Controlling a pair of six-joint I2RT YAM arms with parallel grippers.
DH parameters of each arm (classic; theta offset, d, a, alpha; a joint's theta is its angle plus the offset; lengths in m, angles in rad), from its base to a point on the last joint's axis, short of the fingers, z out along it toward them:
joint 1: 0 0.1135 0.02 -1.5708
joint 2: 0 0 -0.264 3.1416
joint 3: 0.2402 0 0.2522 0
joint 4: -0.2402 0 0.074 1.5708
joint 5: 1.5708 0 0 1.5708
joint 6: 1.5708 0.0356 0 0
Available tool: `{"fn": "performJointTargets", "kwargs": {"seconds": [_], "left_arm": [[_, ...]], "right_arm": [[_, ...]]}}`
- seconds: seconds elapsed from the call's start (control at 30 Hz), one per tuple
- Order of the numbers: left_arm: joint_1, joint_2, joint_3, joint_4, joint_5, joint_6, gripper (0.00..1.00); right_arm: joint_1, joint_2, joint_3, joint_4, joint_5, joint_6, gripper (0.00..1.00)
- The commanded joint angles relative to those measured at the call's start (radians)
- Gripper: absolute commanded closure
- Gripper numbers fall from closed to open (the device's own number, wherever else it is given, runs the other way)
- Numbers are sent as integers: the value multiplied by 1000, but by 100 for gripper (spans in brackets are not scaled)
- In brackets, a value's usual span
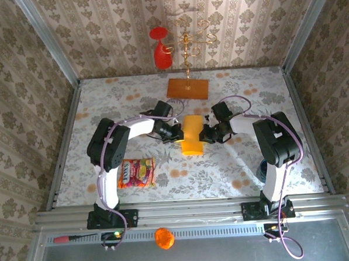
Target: Fold a paper plane with a square sheet of paper (pick it up from the middle)
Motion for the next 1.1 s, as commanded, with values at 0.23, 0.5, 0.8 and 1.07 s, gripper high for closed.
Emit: {"fn": "performJointTargets", "kwargs": {"seconds": [0.23, 0.5, 0.8, 1.07], "left_arm": [[-18, -69, 47, -52, -48, 18, 100], [-87, 59, 169, -63, -62, -6, 100], [-67, 110, 183, -66, -54, 0, 100], [33, 88, 95, -69, -102, 10, 100]], "right_arm": [[-11, 84, -41, -196, 263, -34, 98], [-10, 90, -37, -197, 260, -39, 98], [-11, 105, -27, -203, 263, -38, 99], [-10, 101, -29, -205, 266, -36, 99]]}}
